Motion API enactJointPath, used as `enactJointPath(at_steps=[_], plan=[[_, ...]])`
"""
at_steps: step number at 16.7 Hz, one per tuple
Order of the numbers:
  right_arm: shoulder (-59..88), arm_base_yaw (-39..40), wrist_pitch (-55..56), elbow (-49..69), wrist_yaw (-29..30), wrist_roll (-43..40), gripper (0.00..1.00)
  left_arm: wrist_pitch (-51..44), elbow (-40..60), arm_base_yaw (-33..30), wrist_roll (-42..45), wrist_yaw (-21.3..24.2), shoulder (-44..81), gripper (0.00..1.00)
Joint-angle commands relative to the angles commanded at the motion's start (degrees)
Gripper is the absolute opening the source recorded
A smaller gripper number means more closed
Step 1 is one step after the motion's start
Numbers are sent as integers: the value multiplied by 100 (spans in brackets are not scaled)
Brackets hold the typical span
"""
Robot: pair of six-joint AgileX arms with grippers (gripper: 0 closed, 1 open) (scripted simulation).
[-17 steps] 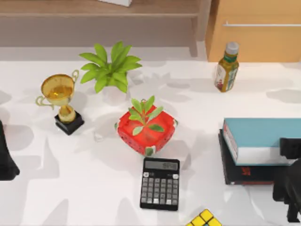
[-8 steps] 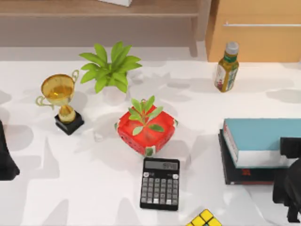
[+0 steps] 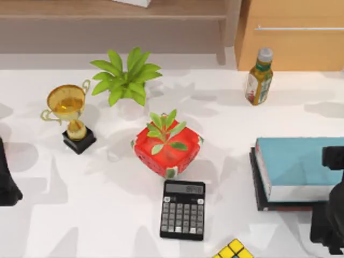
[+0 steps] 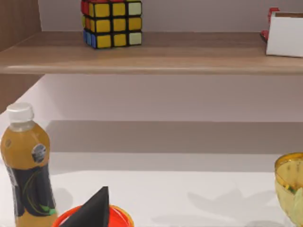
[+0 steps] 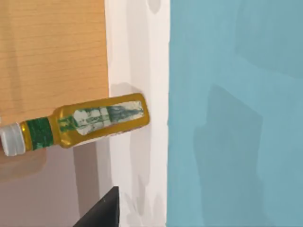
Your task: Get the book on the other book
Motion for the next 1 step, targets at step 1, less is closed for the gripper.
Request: enactJointPath(at_steps=[1], plan=[[0, 0, 0, 0, 0, 0, 100, 0, 0, 0, 0, 0, 0, 100]])
